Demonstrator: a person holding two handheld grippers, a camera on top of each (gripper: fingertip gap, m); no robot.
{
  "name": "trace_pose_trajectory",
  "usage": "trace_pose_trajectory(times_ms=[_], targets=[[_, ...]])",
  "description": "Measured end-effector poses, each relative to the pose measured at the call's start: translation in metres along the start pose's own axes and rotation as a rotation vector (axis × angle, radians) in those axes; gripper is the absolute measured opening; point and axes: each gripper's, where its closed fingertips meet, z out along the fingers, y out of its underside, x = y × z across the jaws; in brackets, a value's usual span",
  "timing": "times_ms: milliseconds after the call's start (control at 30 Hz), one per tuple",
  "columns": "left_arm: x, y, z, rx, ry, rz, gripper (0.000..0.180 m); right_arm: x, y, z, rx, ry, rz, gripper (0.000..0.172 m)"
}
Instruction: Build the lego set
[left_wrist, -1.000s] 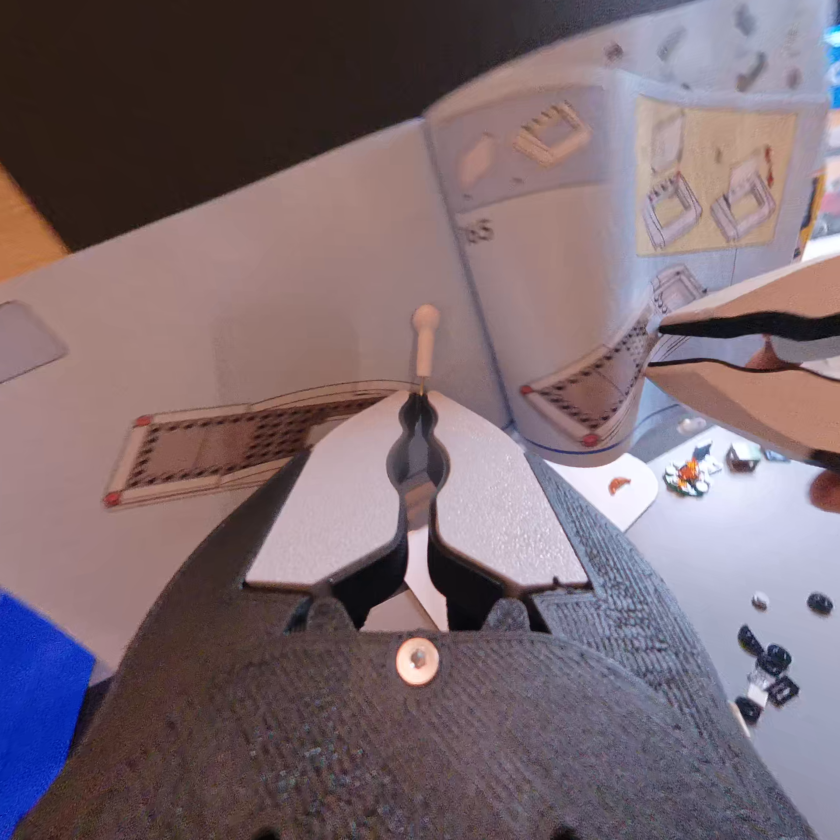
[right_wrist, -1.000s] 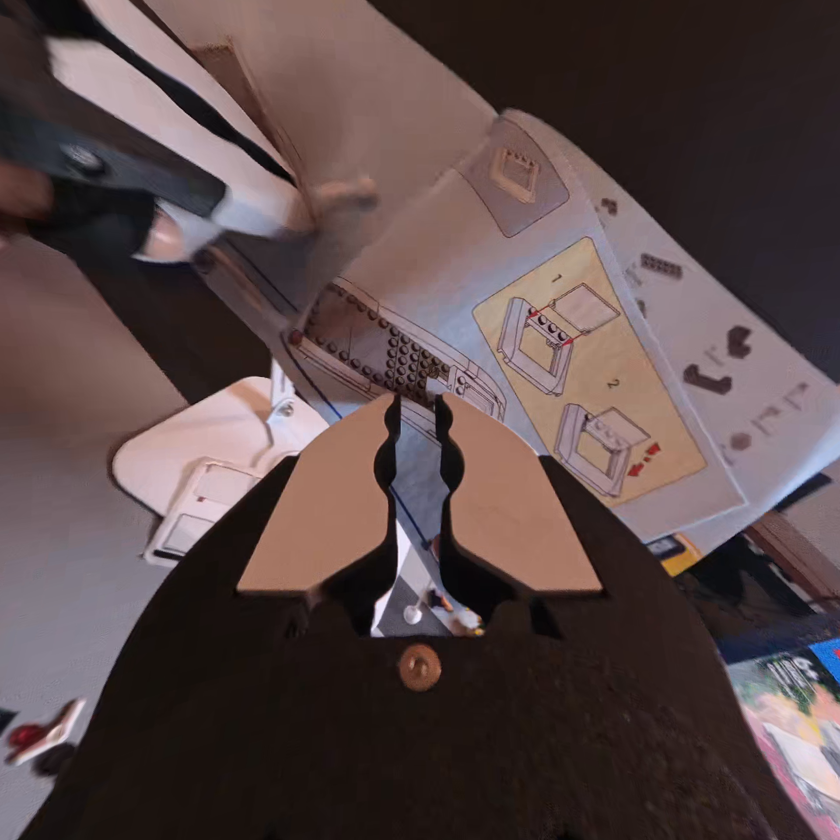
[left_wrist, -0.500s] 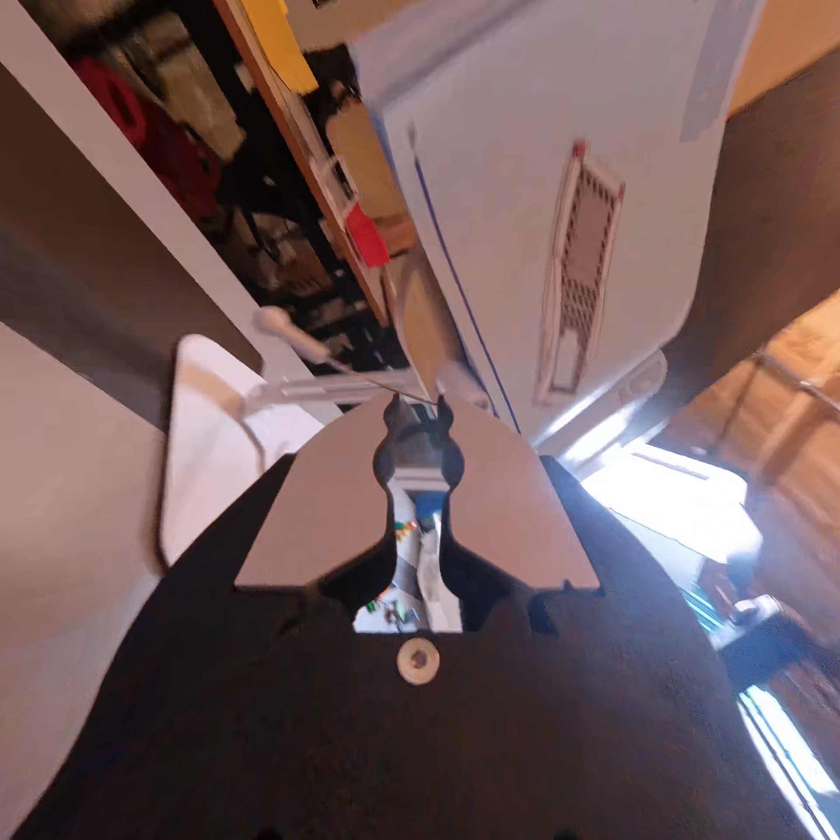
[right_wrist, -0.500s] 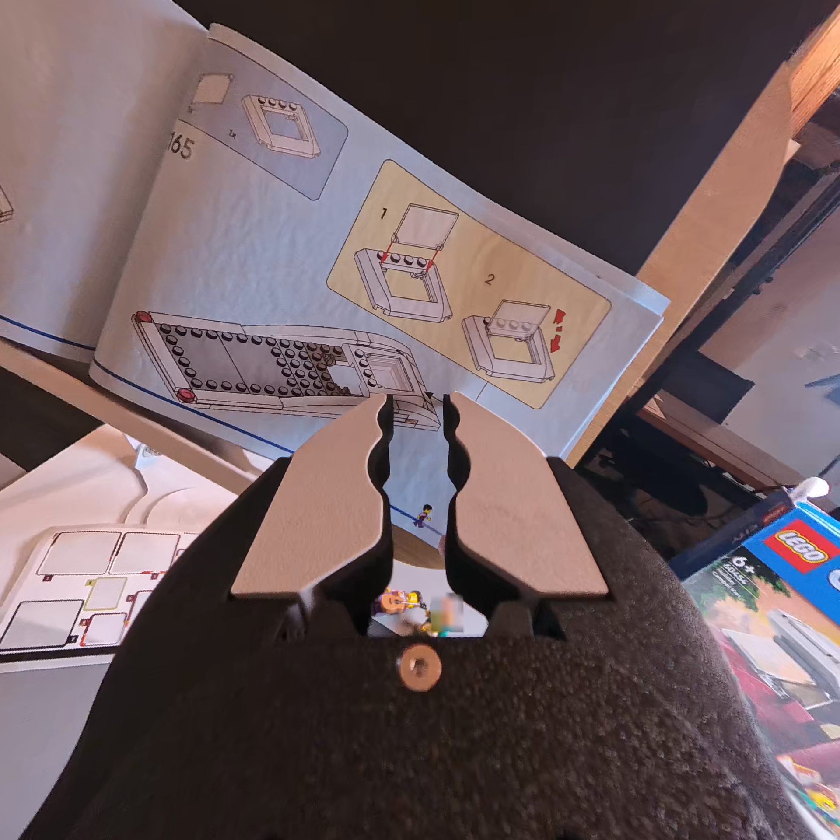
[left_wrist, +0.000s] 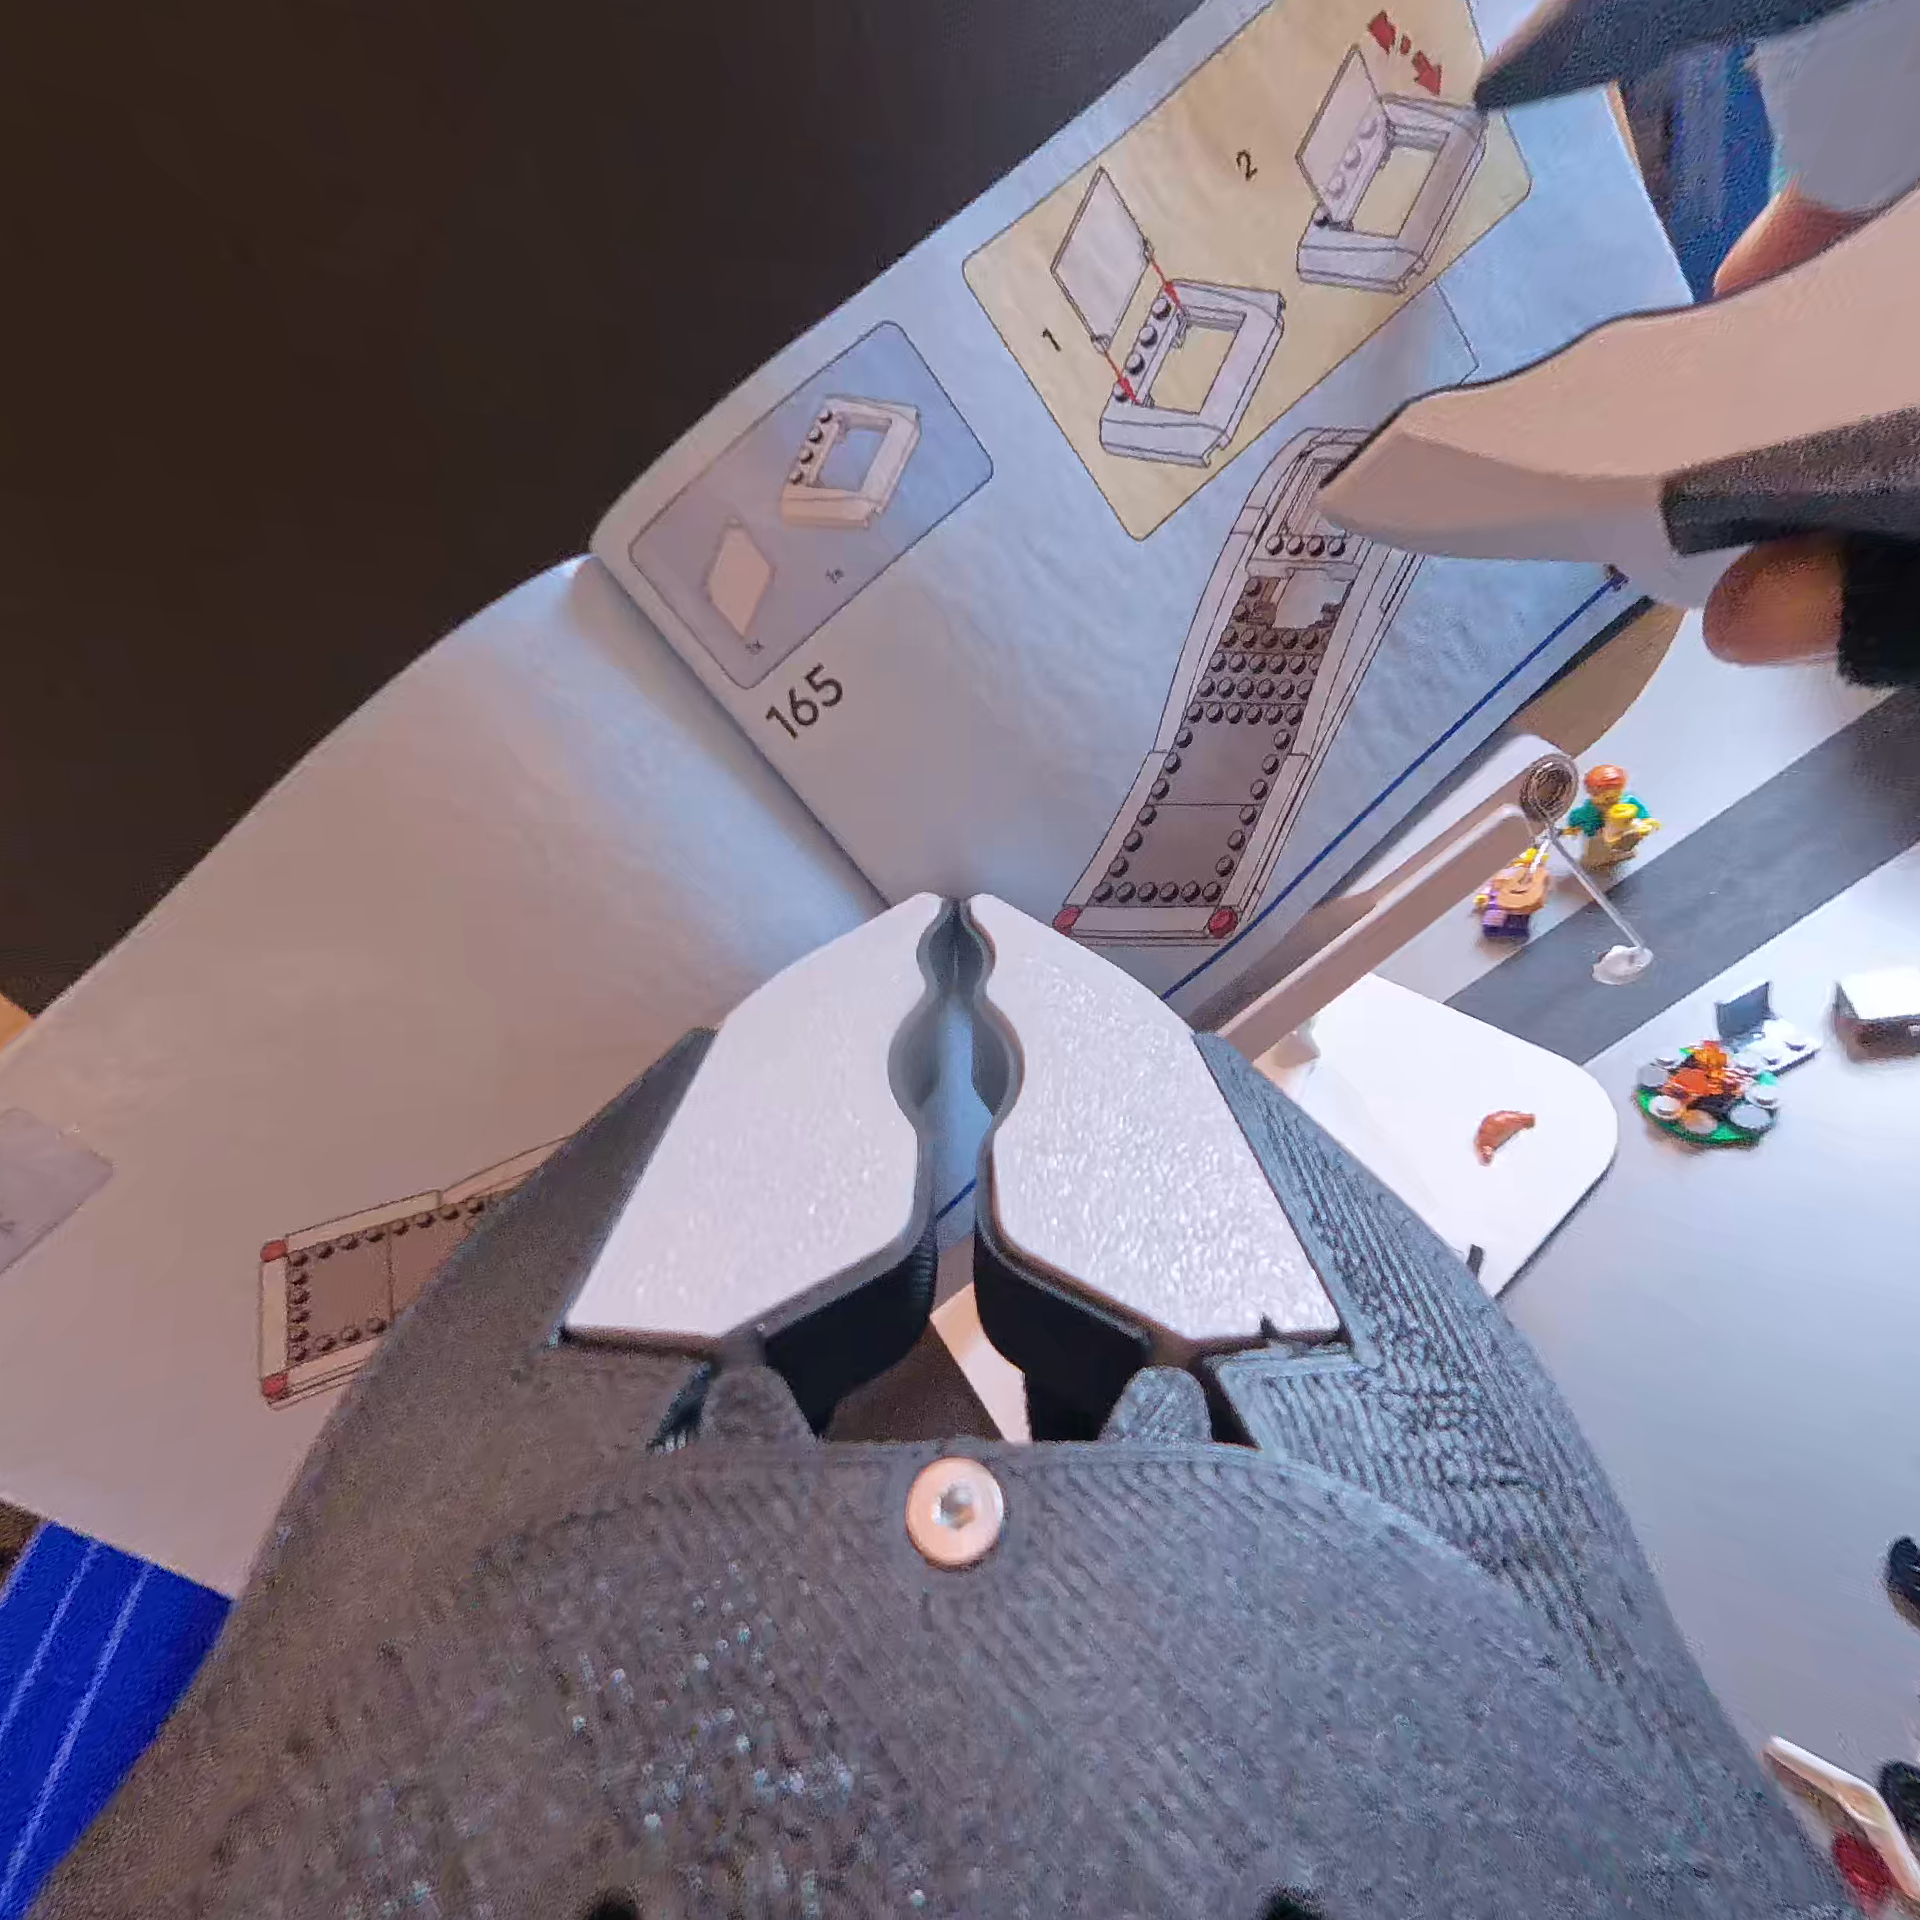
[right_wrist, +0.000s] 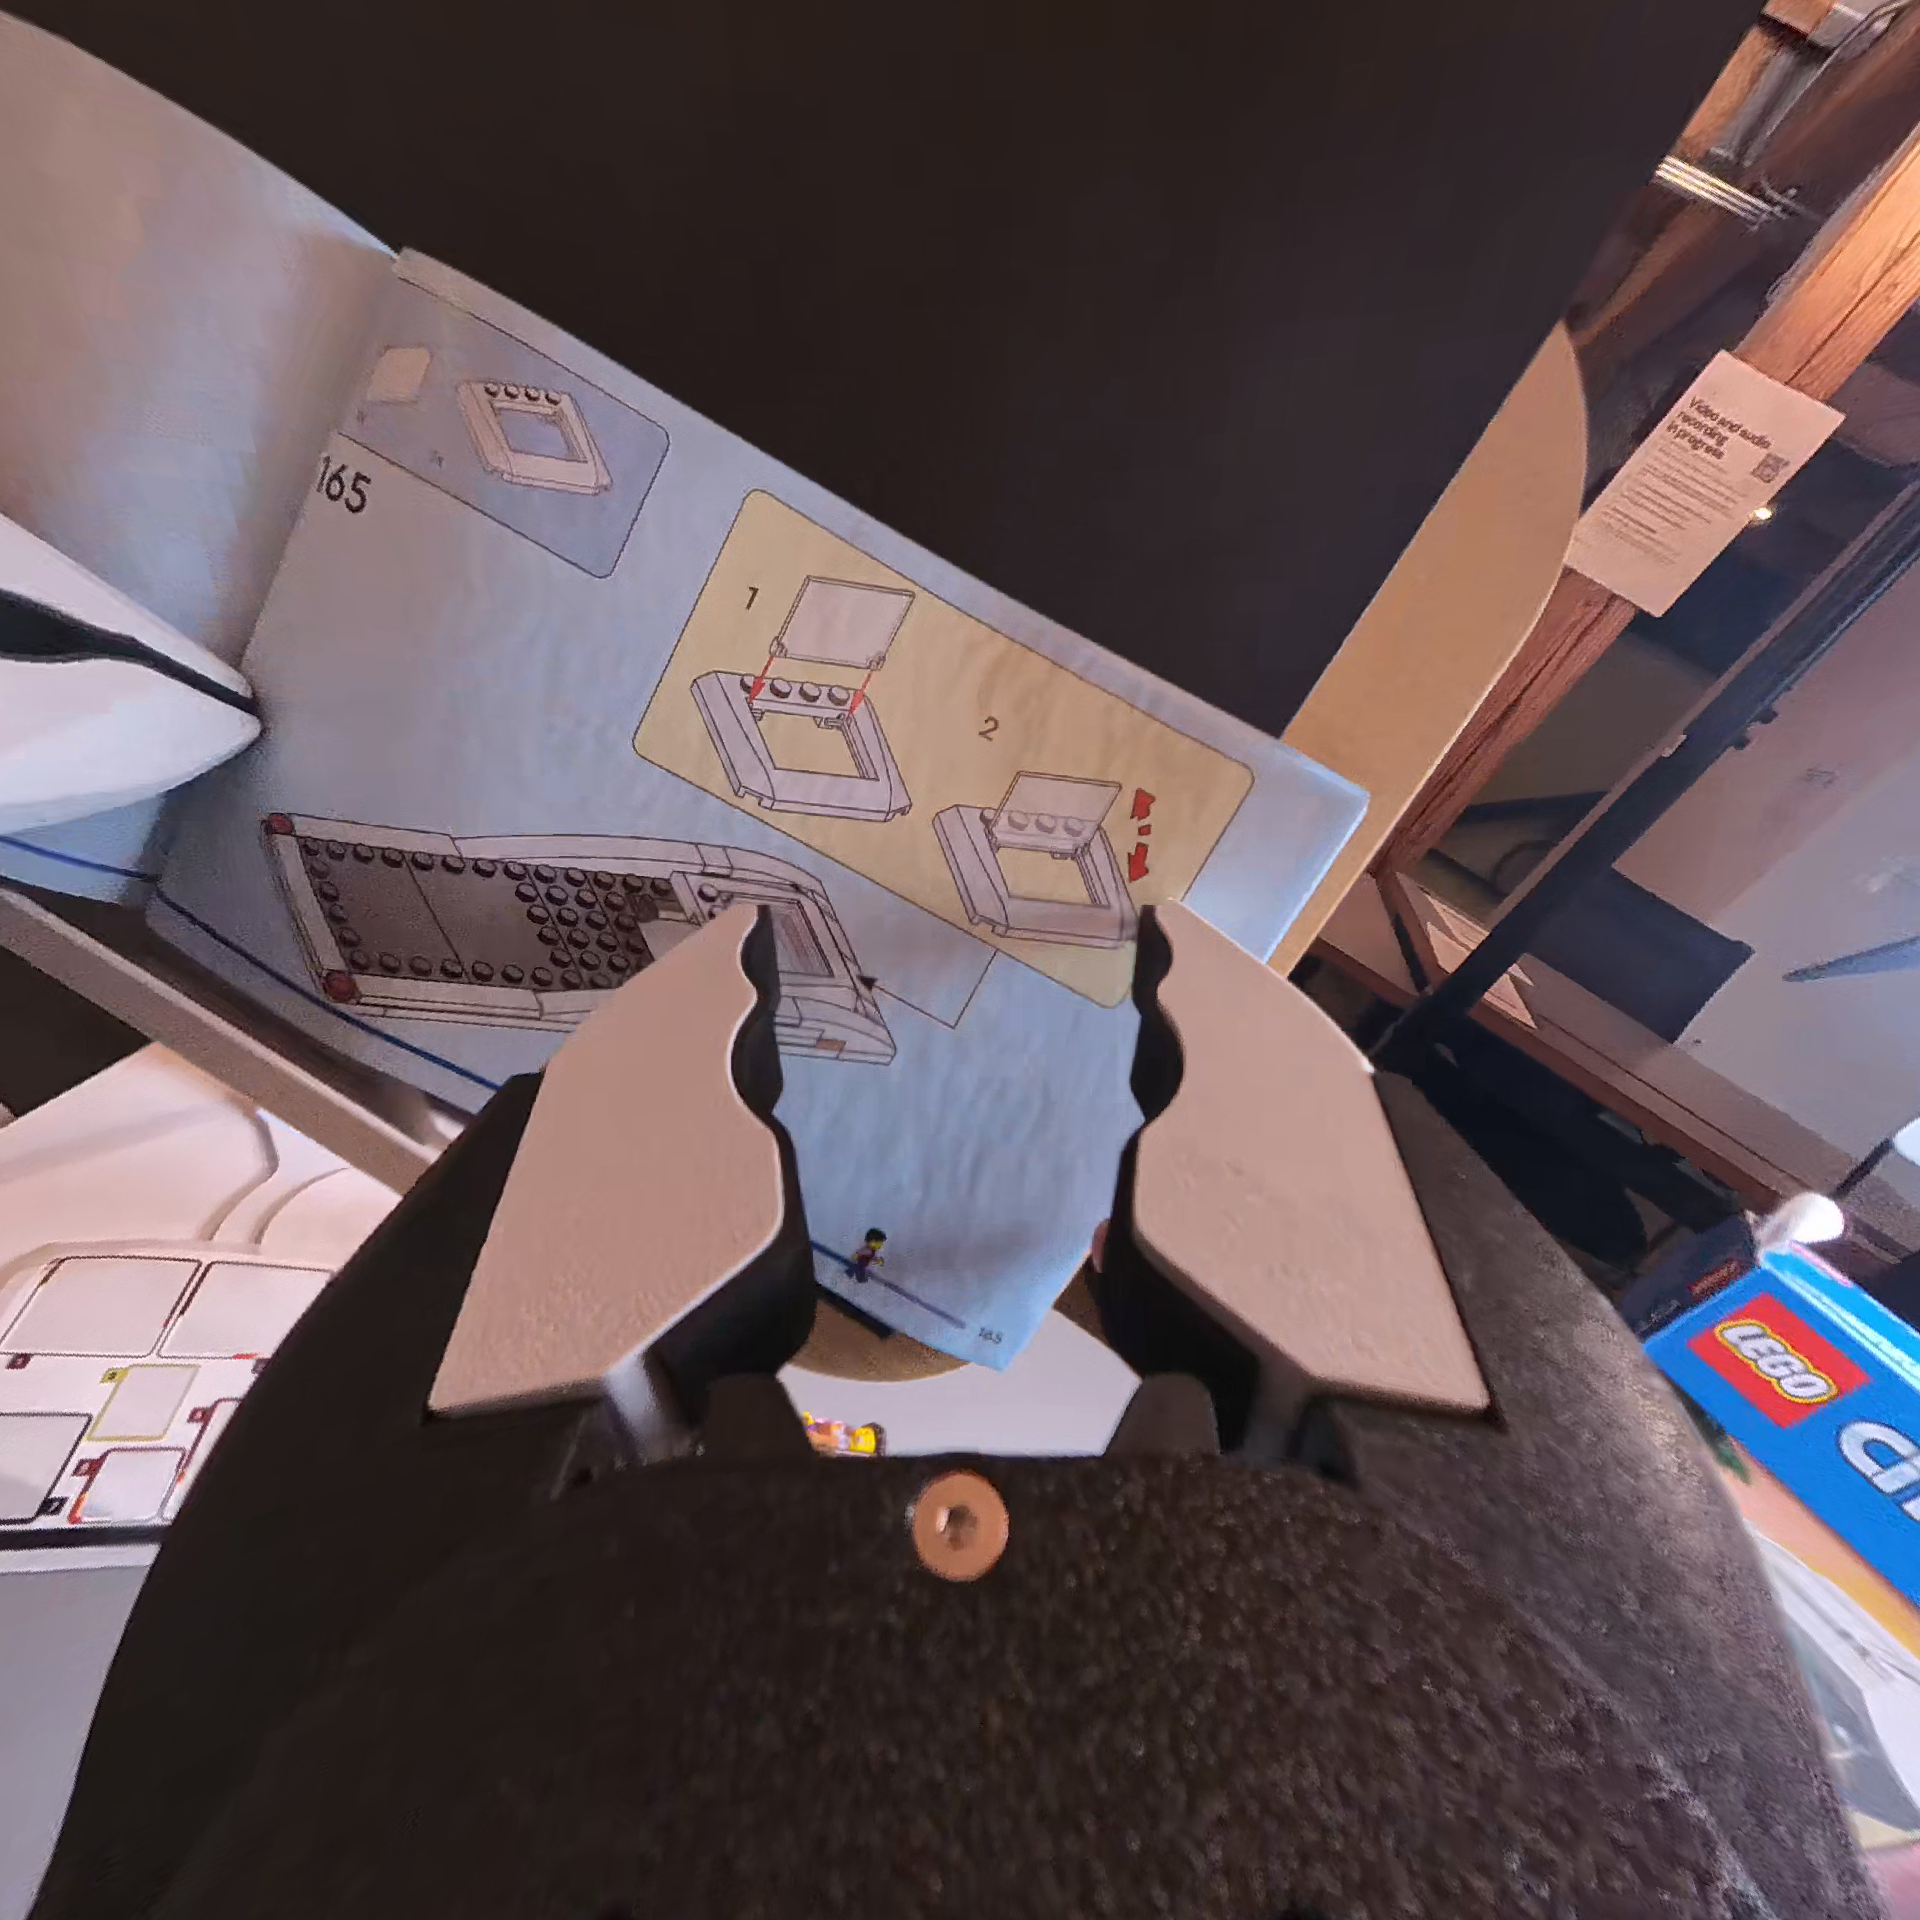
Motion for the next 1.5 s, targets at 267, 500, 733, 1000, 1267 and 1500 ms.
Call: trace_pose_trajectory(times_ms=[267,500,733,1000,1267,1500], targets=[[0.0,0.0,0.001,0.013,0.018,-0.031,0.0,0.008,-0.015,0.01,-0.002,0.028,-0.041,0.079],[0.001,0.001,-0.001,0.019,0.026,-0.039,0.0,-0.004,0.0,0.001,0.001,0.018,-0.081,0.015],[0.002,0.001,-0.001,0.022,0.035,-0.042,0.0,0.008,-0.005,-0.013,0.117,0.042,-0.131,0.046],[0.001,0.0,-0.001,0.029,0.032,-0.056,0.0,0.015,-0.006,0.007,0.004,-0.034,-0.171,0.067],[0.002,0.001,-0.001,0.023,0.04,-0.05,0.0,0.006,0.006,-0.002,0.022,-0.061,-0.17,0.02],[0.001,0.001,0.0,0.028,0.041,-0.057,0.0,0.027,-0.004,0.008,0.005,0.016,-0.154,0.074]])
